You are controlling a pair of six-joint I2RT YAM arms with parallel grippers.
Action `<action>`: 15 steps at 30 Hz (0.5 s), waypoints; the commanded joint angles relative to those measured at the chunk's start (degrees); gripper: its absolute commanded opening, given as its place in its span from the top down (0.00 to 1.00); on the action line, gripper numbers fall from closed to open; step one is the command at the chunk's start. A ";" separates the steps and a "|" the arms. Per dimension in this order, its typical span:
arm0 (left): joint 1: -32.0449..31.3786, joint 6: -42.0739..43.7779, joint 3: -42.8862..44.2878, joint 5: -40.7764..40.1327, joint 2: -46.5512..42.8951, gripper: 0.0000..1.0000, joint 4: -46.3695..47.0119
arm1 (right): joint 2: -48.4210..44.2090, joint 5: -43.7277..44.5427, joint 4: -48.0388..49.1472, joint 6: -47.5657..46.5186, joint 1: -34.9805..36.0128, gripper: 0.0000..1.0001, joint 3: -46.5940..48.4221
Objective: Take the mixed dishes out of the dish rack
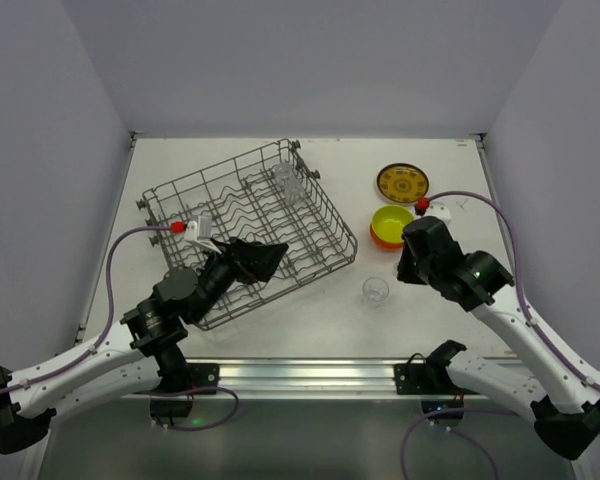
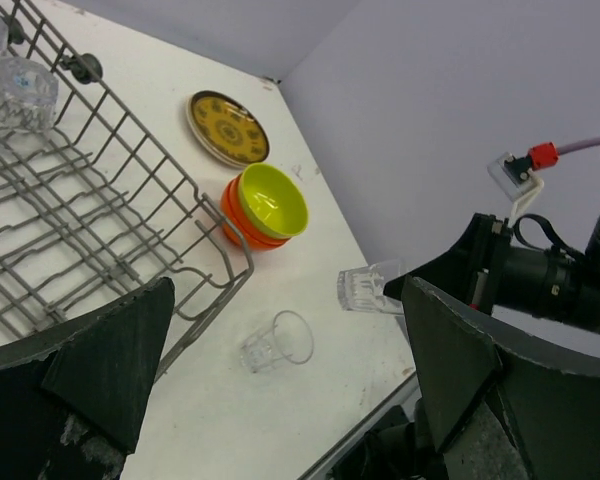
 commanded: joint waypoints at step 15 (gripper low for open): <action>-0.11 7.63 2.83 -0.47 -2.02 0.00 -11.87 | 17.25 -10.93 2.44 -8.61 -13.96 1.00 -1.92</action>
